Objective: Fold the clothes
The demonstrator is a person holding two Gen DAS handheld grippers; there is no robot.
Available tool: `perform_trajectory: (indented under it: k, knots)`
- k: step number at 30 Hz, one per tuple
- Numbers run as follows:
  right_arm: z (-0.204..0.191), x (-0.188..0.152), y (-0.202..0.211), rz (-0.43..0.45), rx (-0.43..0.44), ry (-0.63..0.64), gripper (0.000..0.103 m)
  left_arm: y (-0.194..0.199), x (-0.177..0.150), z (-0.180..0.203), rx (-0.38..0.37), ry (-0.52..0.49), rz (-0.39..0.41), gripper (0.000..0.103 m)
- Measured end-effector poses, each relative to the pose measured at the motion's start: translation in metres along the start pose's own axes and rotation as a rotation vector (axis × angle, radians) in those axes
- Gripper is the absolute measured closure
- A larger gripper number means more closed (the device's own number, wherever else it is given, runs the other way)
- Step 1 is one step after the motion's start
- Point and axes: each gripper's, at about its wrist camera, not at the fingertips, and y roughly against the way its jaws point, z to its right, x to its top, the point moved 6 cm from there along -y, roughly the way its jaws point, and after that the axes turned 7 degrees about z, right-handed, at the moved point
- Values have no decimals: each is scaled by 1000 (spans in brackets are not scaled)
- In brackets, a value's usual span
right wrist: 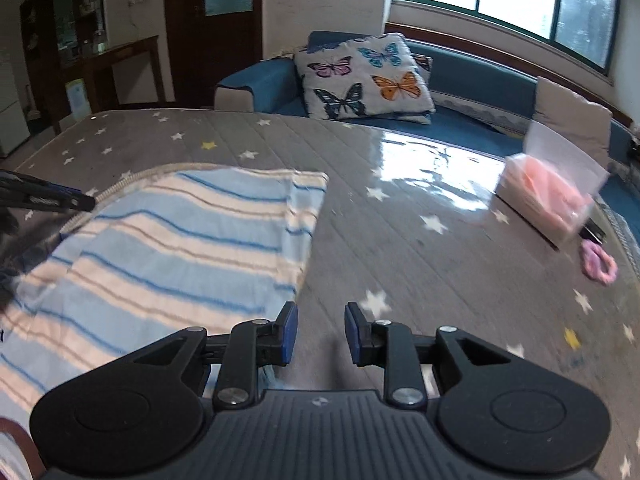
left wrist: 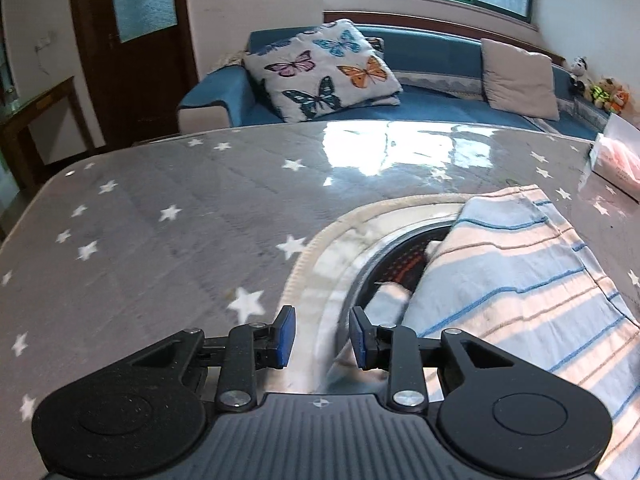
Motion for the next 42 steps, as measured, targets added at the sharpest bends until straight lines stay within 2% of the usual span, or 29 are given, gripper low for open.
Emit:
perform_trajectory:
  k: [10,12,14,20,24,28,31,34,37,42]
  knots:
    - [-8,33,-50,9,41,55,76,-10,-1,18,-104,-45,11,70]
    - [-7,38,-59,9,45,51,75,-12,0,20,-112,-59,11,70]
    - [-7,43,-68,13,47,51,69,-15,1,22,-125,-64,5,70]
    - [-5,55,-89,21,39,49,69,-18,1,26,-154,-81,0,73]
    - [-4,59,-99,26,33,38,69,-16,0,30,-183,-101,11,98]
    - [-2,62,-109,25,31,23,69,-9,4,28,-120,-128,70,101]
    - [0,63,-116,23,25,15,69,2,19,13,-26,-114,142,101]
    - [3,64,-123,19,22,1,69,12,35,-14,92,-54,207,101]
    - [3,66,-130,16,22,-14,69,13,42,-41,176,2,220,101]
    - [-2,66,-139,18,37,-24,69,5,40,-69,231,36,190,101]
